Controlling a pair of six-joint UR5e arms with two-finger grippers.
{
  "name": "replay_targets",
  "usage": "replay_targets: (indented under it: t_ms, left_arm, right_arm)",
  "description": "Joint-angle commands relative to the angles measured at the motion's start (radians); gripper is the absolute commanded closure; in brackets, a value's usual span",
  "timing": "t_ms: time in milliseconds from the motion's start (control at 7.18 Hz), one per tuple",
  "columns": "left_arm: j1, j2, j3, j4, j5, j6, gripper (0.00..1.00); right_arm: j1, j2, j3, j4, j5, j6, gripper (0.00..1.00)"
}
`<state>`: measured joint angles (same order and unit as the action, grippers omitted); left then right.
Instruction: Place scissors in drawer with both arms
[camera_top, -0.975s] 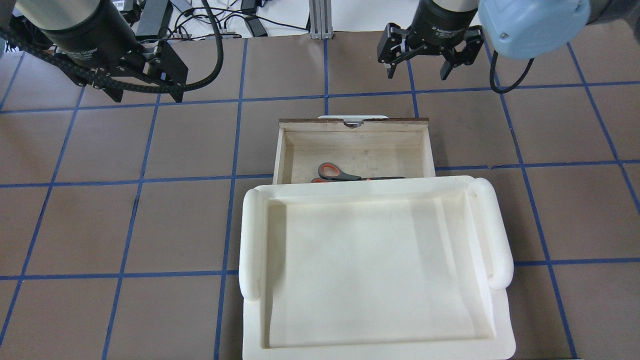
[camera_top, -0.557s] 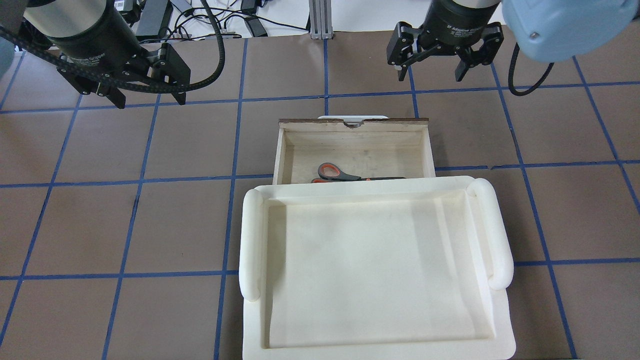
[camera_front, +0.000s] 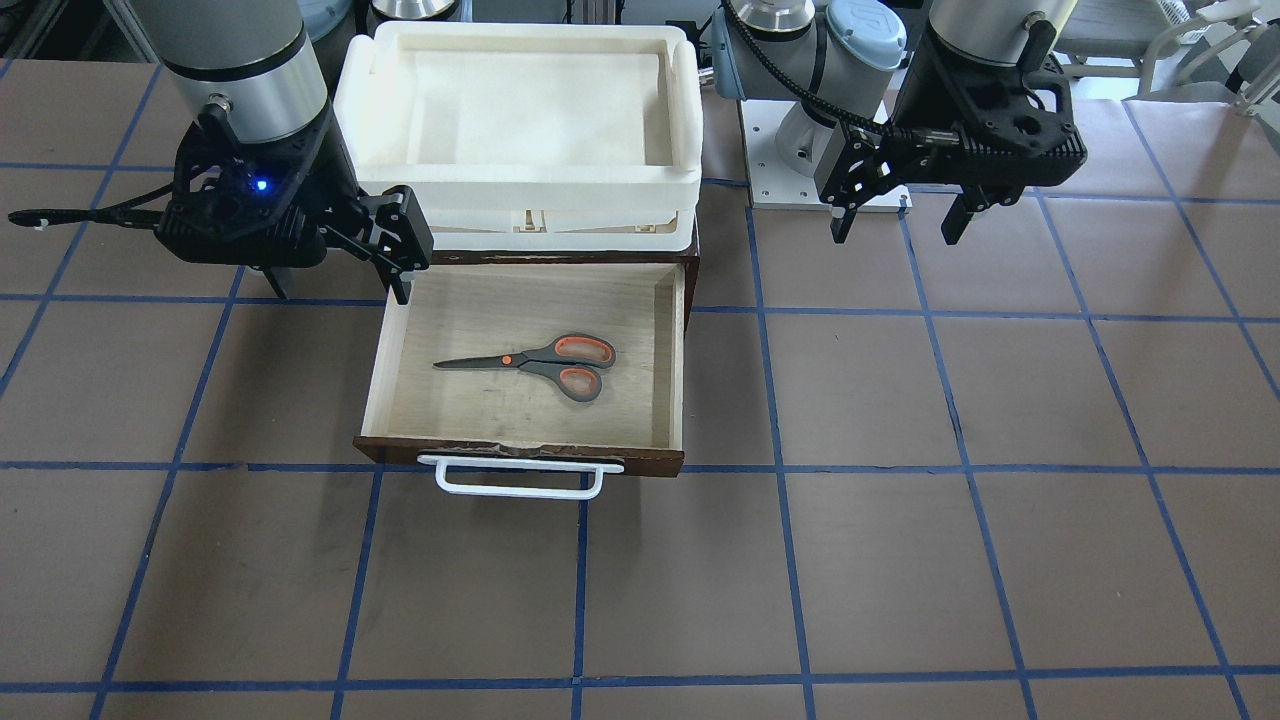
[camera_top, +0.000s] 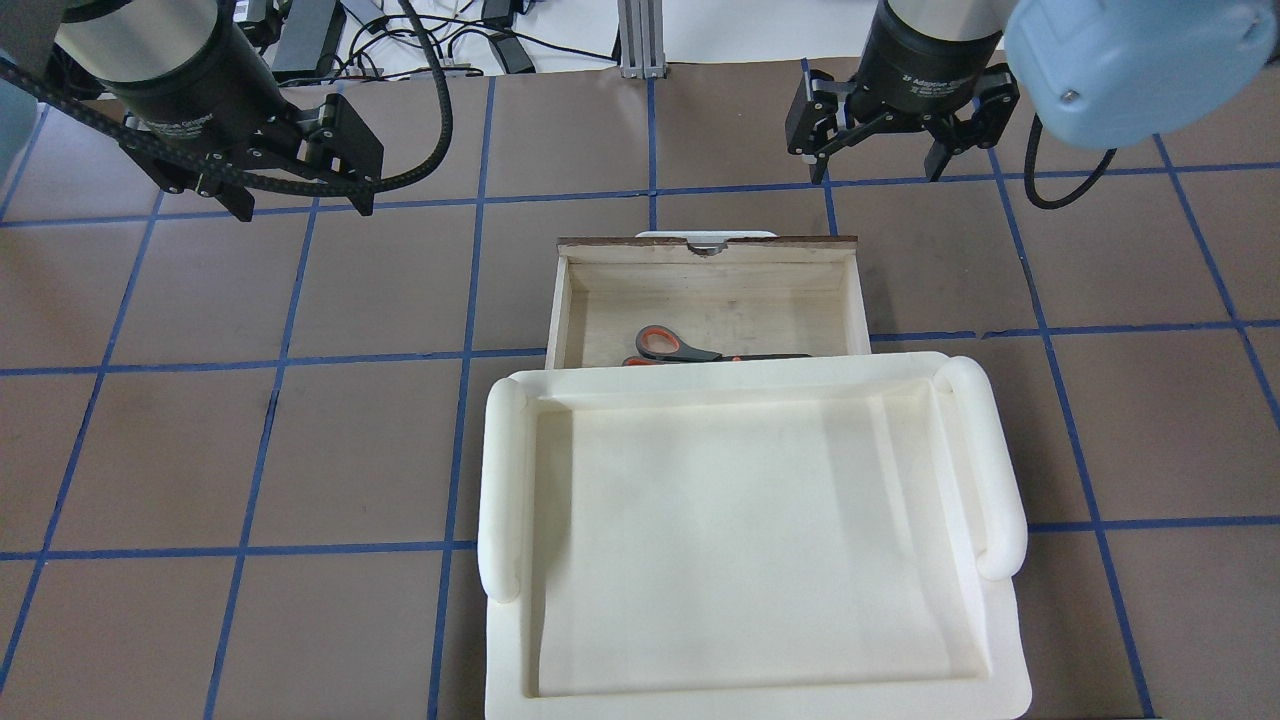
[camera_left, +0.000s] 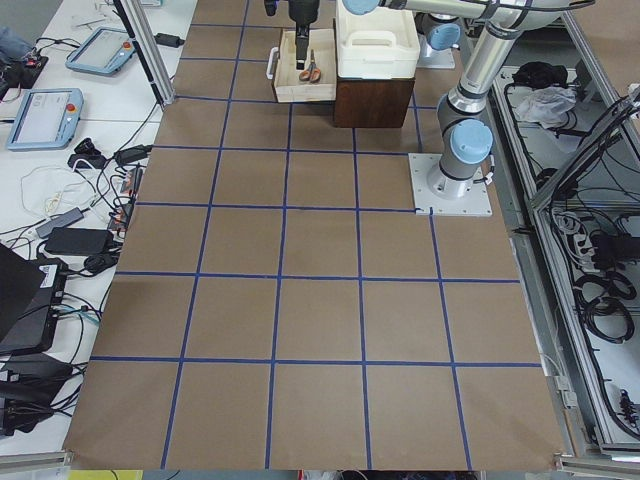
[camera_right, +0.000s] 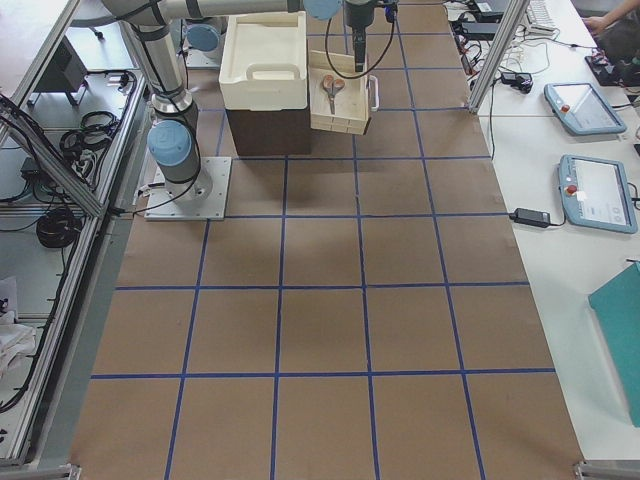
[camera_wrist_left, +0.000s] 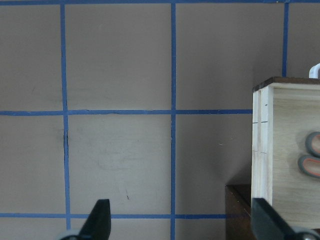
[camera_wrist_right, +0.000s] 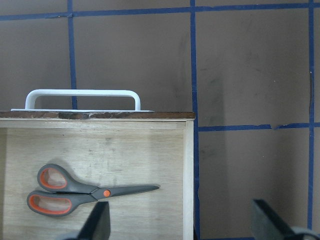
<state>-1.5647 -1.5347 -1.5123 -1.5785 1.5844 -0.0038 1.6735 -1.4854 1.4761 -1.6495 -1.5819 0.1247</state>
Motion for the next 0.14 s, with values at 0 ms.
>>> replay_targets:
  t_ms: [0]
  left_arm:
    - [0.0, 0.001, 0.0, 0.0, 0.0, 0.001, 0.0]
  right_arm:
    - [-0.001, -0.001, 0.001, -0.001, -0.004, -0.004, 0.0]
